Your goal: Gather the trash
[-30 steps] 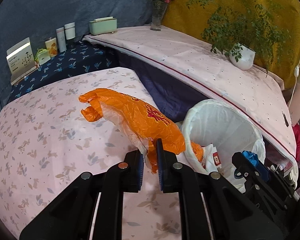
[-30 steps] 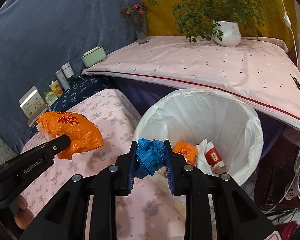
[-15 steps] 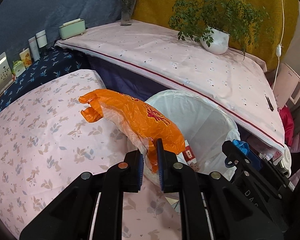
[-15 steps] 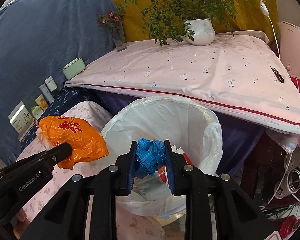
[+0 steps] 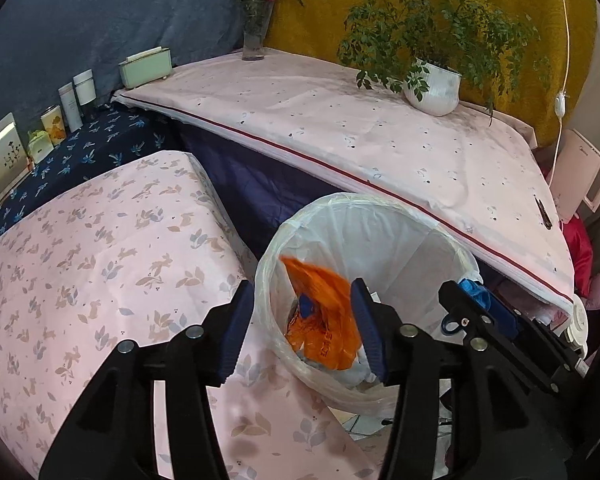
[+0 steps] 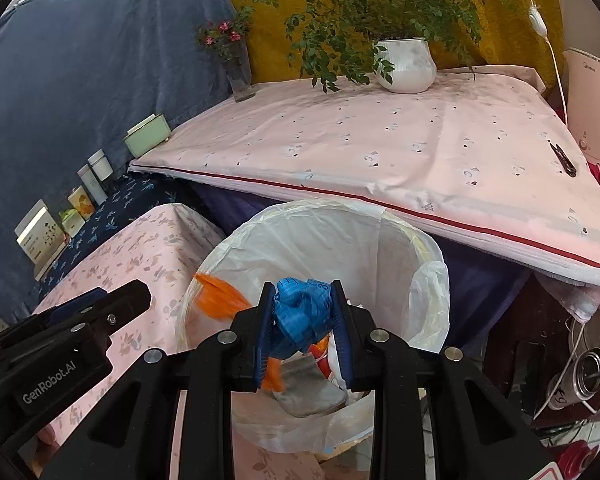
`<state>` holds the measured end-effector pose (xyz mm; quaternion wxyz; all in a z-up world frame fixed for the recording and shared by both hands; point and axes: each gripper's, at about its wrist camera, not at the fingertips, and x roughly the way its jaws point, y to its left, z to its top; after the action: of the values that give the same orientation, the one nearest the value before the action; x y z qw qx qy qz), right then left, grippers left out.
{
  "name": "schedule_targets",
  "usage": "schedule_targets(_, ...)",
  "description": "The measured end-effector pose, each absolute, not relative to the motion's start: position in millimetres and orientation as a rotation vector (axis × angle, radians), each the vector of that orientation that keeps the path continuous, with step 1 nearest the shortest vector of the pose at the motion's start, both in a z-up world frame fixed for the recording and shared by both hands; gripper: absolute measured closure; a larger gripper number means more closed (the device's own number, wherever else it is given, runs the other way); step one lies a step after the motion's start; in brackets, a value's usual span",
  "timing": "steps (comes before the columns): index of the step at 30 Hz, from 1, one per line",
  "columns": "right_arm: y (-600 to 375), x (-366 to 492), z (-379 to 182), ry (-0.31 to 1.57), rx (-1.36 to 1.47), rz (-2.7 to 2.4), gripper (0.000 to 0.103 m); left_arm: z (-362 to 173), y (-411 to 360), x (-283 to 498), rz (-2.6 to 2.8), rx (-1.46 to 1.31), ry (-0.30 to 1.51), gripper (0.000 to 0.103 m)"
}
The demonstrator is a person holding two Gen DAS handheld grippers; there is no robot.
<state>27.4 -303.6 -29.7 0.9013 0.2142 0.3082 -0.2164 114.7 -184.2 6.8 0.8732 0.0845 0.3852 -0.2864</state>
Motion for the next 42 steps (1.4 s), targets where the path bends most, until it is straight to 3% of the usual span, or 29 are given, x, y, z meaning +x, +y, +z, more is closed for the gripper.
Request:
schedule_targets(8, -297, 38, -30, 0.645, 0.418, -0.436, 0.075, 2, -171, 121, -0.567, 0.165, 0.814, 0.051)
schedule_targets(13, -293, 40, -29, 0.645, 0.408, -0.437, 0.064, 1, -163, 122, -0.551, 0.158, 0.811, 0.048)
schedule_targets(24, -282, 41, -25, 0.658, 0.374, -0.424, 0.062, -3, -145, 120, -0.518, 0.147, 0.815, 0.047)
schedule_targets(38, -262, 20, -16, 0.642, 0.291, -0.432, 0.035, -10, -116, 107, -0.45, 0.145, 0.808, 0.033)
schedule_targets(42, -257, 15, -18, 0.654, 0.264, -0.432, 0.034, -14, -110, 100, -0.439, 0.149, 0.813, 0.031)
